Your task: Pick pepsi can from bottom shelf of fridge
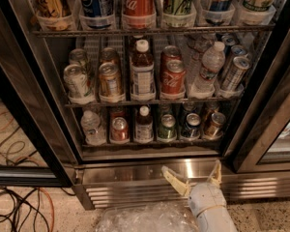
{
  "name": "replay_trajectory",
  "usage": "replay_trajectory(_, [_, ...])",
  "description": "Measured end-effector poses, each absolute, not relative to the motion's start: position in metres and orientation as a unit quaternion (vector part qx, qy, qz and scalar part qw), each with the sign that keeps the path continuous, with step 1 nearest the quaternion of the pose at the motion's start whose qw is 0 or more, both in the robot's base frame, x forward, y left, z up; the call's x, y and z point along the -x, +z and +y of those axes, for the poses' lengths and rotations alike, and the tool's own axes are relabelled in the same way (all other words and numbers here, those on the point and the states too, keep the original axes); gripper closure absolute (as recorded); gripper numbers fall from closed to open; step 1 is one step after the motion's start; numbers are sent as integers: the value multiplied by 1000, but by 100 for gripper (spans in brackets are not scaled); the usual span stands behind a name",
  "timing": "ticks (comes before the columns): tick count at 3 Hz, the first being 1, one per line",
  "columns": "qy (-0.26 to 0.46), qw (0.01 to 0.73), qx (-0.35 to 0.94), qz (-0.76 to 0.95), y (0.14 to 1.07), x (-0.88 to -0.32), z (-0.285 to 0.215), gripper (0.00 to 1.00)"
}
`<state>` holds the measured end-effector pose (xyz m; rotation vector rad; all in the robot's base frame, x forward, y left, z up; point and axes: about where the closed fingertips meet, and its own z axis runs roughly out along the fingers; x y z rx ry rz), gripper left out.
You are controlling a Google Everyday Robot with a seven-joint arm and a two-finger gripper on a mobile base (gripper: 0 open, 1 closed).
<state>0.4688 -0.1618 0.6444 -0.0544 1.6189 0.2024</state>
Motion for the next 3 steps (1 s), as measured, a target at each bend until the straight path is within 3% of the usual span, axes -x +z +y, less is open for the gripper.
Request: replay_trajectory(3, [1,707,-2,707,603,-499,-177,0])
